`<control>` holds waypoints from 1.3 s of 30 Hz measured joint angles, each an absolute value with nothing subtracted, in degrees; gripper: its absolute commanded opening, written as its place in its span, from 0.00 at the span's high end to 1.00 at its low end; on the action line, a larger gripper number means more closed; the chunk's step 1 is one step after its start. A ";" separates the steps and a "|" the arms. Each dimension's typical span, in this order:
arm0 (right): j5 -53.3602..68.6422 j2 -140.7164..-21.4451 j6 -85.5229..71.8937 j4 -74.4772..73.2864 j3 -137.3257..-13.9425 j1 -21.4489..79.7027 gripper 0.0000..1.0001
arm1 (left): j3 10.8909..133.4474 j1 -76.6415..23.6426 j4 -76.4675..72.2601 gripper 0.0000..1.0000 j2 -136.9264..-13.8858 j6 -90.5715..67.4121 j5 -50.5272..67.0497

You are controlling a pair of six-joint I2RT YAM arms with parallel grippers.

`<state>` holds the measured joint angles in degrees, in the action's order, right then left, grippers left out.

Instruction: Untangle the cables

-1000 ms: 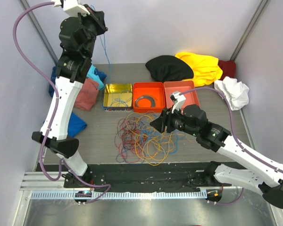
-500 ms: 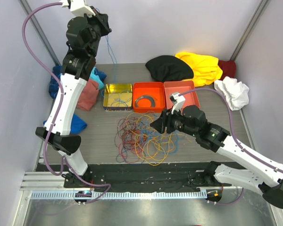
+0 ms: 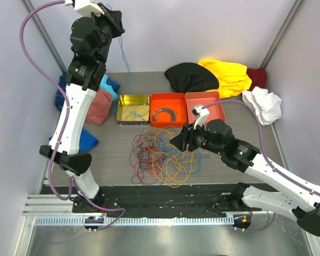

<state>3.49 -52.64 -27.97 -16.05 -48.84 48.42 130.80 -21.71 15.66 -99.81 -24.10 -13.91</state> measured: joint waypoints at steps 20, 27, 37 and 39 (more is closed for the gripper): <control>3.51 -52.62 -27.99 -15.97 -48.18 48.42 0.49 | 131.31 -21.71 13.45 1.00 -99.70 -27.18 -11.62; 3.49 -52.62 -27.99 -15.99 -47.88 48.42 0.49 | 120.64 -21.71 10.87 1.00 -97.71 -28.40 -10.87; 3.46 -52.64 -27.97 -15.99 -47.13 48.42 0.49 | 100.07 -21.71 9.41 1.00 -95.94 -28.47 -11.40; 3.46 -52.64 -27.97 -16.01 -47.07 48.42 0.49 | 99.31 -21.71 9.26 1.00 -95.94 -28.29 -11.42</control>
<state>3.46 -52.64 -27.97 -16.01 -47.07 48.42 99.31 -21.71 9.26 -95.94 -28.29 -11.42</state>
